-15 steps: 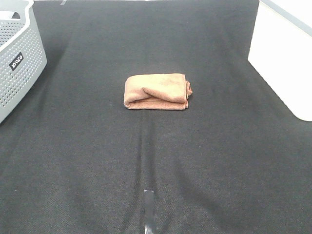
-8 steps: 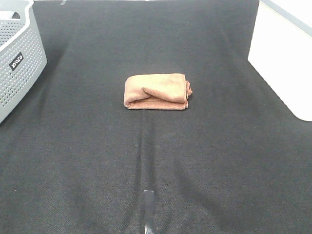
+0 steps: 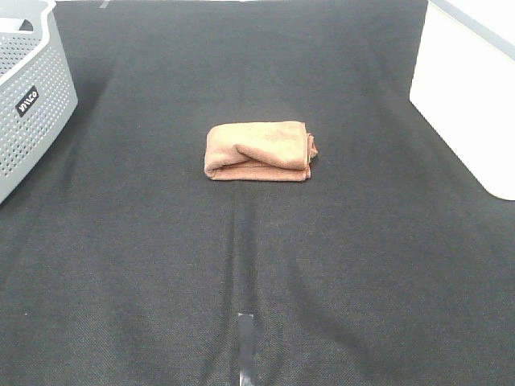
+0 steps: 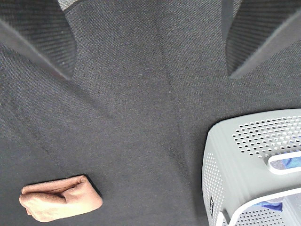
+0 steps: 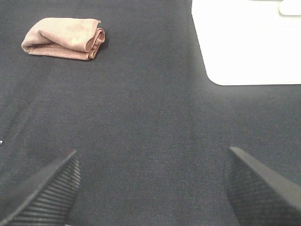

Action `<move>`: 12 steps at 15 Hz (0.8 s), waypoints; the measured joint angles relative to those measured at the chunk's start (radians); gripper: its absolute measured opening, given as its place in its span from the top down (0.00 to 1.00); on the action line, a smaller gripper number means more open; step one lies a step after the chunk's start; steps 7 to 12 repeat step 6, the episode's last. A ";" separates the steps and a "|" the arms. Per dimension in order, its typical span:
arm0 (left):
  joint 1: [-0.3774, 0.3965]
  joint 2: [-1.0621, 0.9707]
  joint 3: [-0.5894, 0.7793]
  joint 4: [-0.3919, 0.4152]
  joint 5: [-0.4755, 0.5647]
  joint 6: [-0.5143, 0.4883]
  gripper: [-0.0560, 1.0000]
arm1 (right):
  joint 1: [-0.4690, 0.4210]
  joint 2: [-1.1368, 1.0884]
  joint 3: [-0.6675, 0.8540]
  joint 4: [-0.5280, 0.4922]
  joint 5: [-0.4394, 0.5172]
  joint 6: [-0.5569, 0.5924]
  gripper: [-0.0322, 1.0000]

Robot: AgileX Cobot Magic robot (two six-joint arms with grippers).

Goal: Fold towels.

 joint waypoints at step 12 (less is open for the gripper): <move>0.000 0.000 0.000 0.000 0.000 0.000 0.17 | 0.000 0.000 0.000 0.000 0.000 0.000 0.21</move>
